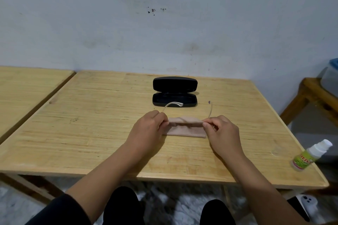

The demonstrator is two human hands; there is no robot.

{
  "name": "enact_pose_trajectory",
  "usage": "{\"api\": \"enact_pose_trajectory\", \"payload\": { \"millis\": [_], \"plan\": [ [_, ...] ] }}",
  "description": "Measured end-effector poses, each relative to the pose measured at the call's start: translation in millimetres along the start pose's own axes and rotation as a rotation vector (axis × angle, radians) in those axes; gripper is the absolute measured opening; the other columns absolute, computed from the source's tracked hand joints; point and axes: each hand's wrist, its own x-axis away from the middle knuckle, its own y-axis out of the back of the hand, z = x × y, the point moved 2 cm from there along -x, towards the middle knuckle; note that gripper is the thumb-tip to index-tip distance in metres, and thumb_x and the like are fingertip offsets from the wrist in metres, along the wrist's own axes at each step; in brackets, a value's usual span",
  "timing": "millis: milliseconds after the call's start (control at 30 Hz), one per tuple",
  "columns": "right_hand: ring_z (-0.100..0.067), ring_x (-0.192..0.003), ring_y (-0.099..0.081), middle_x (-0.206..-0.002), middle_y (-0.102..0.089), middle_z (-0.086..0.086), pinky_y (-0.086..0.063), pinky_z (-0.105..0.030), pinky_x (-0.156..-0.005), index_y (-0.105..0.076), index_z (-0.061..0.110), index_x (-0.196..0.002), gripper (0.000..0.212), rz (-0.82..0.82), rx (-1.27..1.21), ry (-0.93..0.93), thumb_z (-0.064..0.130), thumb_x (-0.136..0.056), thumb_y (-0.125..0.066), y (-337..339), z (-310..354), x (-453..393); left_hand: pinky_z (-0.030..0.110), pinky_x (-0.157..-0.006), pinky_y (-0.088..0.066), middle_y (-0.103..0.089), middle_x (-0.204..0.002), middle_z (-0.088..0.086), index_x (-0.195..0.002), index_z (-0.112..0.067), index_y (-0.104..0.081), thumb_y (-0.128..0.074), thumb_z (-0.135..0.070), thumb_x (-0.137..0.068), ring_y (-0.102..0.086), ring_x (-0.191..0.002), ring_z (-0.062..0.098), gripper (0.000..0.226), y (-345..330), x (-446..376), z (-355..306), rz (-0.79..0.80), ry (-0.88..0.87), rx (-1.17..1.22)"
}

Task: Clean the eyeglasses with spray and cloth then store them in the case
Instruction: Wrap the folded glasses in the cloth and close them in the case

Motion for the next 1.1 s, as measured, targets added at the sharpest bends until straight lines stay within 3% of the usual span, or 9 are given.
{"api": "enact_pose_trajectory", "payload": {
  "millis": [167, 300, 400, 533, 767, 933, 1100],
  "plan": [
    [0.0, -0.066, -0.045, -0.081, -0.056, 0.004, -0.032, -0.002, -0.06, -0.071, 0.013, -0.096, 0.014, 0.063, 0.046, 0.023, 0.017, -0.086, -0.062, 1, -4, 8, 0.034, -0.049, -0.048, -0.057, -0.072, 0.003, -0.079, -0.01, -0.063, -0.061, -0.011, -0.084, -0.053, -0.059, 0.02, 0.005, -4, 8, 9, 0.058, -0.076, -0.035],
    [0.006, -0.066, -0.044, -0.08, -0.053, 0.007, -0.032, -0.002, -0.061, -0.072, 0.015, -0.098, 0.016, 0.099, 0.046, 0.007, 0.018, -0.083, -0.066, -1, -6, 11, 0.034, -0.052, -0.05, -0.06, -0.072, 0.005, -0.081, -0.009, -0.066, -0.063, -0.01, -0.083, -0.054, -0.06, 0.02, 0.004, -7, 11, 12, 0.066, -0.051, -0.015],
    [0.004, -0.068, -0.048, -0.082, -0.058, 0.005, -0.035, 0.001, -0.062, -0.071, 0.016, -0.097, 0.017, 0.077, -0.021, -0.06, 0.019, -0.08, -0.069, 1, -7, 12, 0.025, -0.061, -0.048, -0.063, -0.077, 0.002, -0.086, -0.012, -0.068, -0.064, -0.017, -0.084, -0.056, -0.067, 0.016, 0.006, -5, 11, 15, 0.056, 0.006, 0.05],
    [-0.003, -0.071, -0.054, -0.084, -0.064, 0.0, -0.04, -0.003, -0.059, -0.071, 0.016, -0.097, 0.017, -0.017, -0.214, -0.228, 0.02, -0.081, -0.068, 8, -14, 12, 0.006, -0.064, -0.034, -0.065, -0.077, -0.003, -0.086, -0.015, -0.068, -0.066, -0.023, -0.083, -0.053, -0.067, 0.006, 0.008, 2, 13, 22, -0.053, 0.155, 0.102],
    [0.004, -0.077, -0.052, -0.091, -0.063, 0.005, -0.035, -0.005, -0.063, -0.069, 0.019, -0.106, 0.022, 0.011, -0.29, -0.273, 0.018, -0.085, -0.064, 7, -15, -1, 0.003, -0.065, -0.035, -0.064, -0.092, -0.012, -0.108, -0.021, -0.066, -0.066, -0.025, -0.083, -0.052, -0.071, -0.006, 0.025, 6, 4, 19, -0.159, 0.33, 0.25],
    [-0.007, -0.085, -0.057, -0.094, -0.066, 0.006, -0.04, -0.01, -0.068, -0.071, 0.022, -0.1, 0.018, 0.031, -0.341, -0.261, 0.018, -0.084, -0.065, 6, -14, -9, 0.006, -0.066, -0.036, -0.062, -0.089, -0.013, -0.107, -0.022, -0.066, -0.067, -0.026, -0.083, -0.053, -0.072, -0.004, 0.024, 4, -2, 18, -0.145, 0.372, 0.282],
    [-0.005, -0.085, -0.058, -0.093, -0.066, 0.007, -0.04, -0.01, -0.065, -0.071, 0.022, -0.097, 0.016, 0.059, -0.36, -0.249, 0.019, -0.082, -0.067, 5, -15, -11, 0.007, -0.063, -0.036, -0.065, -0.091, -0.008, -0.102, -0.02, -0.067, -0.07, -0.033, -0.079, -0.055, -0.074, 0.0, 0.027, -4, 1, 20, -0.025, 0.421, 0.317]
  ]
}}
